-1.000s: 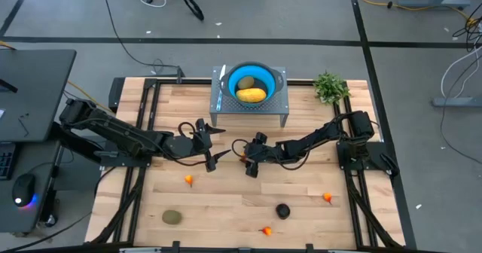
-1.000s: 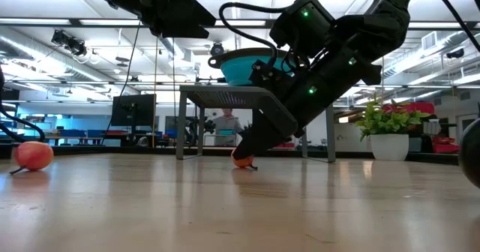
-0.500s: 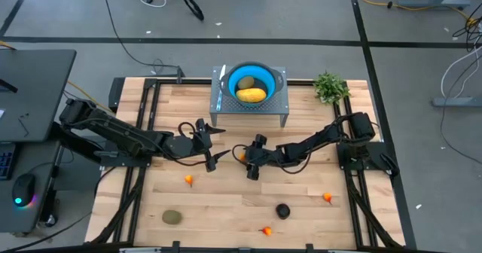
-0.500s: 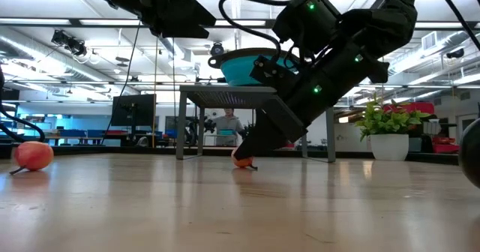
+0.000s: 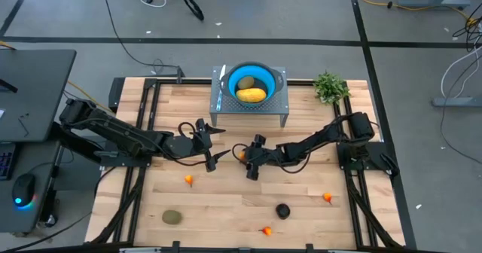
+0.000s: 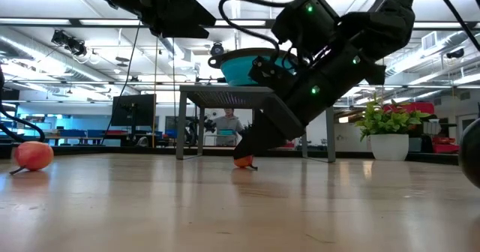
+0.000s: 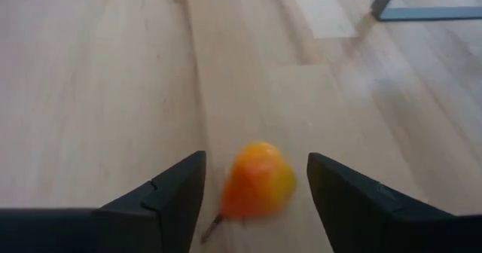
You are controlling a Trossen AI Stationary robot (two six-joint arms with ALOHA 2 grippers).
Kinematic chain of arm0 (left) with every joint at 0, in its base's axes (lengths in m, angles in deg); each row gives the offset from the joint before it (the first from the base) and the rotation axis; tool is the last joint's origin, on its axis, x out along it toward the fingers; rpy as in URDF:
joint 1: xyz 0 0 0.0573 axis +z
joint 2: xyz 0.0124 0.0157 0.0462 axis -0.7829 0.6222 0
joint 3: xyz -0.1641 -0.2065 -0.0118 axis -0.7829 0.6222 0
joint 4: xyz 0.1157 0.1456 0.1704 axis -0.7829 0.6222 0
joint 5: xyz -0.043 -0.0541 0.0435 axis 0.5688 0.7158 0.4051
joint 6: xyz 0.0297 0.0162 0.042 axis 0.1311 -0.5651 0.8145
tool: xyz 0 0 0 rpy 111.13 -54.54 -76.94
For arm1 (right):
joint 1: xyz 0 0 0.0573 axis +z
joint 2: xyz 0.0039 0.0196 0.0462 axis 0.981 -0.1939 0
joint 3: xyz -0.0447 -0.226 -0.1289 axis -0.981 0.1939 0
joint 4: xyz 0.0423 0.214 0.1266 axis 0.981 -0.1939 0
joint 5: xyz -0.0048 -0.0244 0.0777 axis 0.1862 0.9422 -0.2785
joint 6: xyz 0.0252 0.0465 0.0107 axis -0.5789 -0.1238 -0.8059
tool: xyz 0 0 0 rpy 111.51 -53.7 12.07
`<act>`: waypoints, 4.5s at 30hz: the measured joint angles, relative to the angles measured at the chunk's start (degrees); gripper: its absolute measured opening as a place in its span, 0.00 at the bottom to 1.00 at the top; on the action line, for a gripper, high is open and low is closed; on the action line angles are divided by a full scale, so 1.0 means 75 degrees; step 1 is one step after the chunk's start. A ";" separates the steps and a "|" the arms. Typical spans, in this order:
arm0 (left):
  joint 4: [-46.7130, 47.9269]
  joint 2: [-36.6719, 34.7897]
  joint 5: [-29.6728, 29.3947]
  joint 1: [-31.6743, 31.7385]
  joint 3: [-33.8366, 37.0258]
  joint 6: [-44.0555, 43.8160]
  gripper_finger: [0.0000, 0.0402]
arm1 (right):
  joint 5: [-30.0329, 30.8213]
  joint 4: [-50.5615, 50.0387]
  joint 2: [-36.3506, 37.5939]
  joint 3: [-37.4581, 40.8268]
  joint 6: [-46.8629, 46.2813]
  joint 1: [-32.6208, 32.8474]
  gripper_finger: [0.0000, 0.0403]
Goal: Pick & Place Fruit
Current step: Put the orange pear into the blue strainer bowl
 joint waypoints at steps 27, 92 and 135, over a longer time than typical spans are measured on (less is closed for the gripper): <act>0.0061 0.0000 0.0000 0.0000 -0.0003 -0.0082 0.89 | 0.0040 0.0175 -0.0316 -0.0006 -0.0059 -0.0012 0.47; -0.0108 -0.0006 0.0149 0.0000 -0.0003 -0.0108 0.89 | 0.1859 0.0870 0.3805 -0.0003 0.3283 -0.2748 0.59; 0.0173 0.0003 0.0192 0.0000 -0.0003 -0.0902 0.89 | 0.0510 -0.0895 0.4834 0.2576 -0.0757 0.0306 0.62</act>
